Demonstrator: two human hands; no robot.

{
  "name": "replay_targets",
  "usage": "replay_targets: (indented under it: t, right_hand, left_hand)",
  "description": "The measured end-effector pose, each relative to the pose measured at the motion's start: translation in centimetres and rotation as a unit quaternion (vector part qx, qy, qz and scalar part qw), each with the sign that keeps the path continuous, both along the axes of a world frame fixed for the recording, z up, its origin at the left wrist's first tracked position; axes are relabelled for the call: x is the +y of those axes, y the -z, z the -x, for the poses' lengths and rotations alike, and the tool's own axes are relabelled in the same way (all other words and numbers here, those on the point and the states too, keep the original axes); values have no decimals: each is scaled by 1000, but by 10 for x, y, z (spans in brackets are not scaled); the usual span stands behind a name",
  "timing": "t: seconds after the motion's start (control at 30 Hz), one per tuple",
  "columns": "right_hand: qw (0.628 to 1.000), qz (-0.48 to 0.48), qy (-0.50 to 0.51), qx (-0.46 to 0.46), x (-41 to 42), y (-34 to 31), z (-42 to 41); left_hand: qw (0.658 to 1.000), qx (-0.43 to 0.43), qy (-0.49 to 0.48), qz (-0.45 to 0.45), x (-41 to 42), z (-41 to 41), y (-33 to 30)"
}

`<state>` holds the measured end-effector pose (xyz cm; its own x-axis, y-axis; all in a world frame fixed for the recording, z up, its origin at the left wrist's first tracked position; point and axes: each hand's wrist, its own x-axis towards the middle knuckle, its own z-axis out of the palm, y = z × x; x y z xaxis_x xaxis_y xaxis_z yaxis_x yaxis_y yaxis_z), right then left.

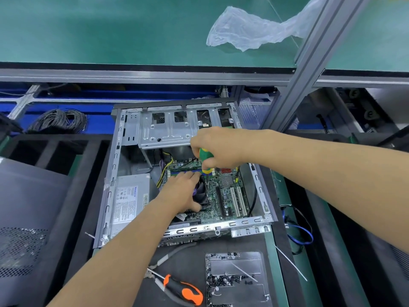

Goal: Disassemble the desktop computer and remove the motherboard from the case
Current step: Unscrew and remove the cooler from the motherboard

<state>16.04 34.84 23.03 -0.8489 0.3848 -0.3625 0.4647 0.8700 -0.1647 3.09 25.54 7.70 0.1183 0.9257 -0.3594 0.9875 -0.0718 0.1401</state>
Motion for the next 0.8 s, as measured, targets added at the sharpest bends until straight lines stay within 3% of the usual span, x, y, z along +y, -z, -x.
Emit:
replay_targets:
  t: [0.13,0.37,0.5,0.63,0.8]
  right_hand:
    - [990,-81,102,-53,-2,-2,2]
    - [992,-71,-53,-87,-1,0,0]
    - [999,-30,-5,21,3,0,-23]
    - [983,10,115,141,3,1,-56]
    - [968,63,206,130,-2,19,-85]
  left_hand:
    - [1000,2,-2,-2,0,0,1]
    - [1000,-2,-2,6,1,1,3]
    - [1000,1,-3,-1,1,1,6]
    - [1000,-16,-9,-16,1,1,12]
    - [999,-43,17,-15,-1,-3,9]
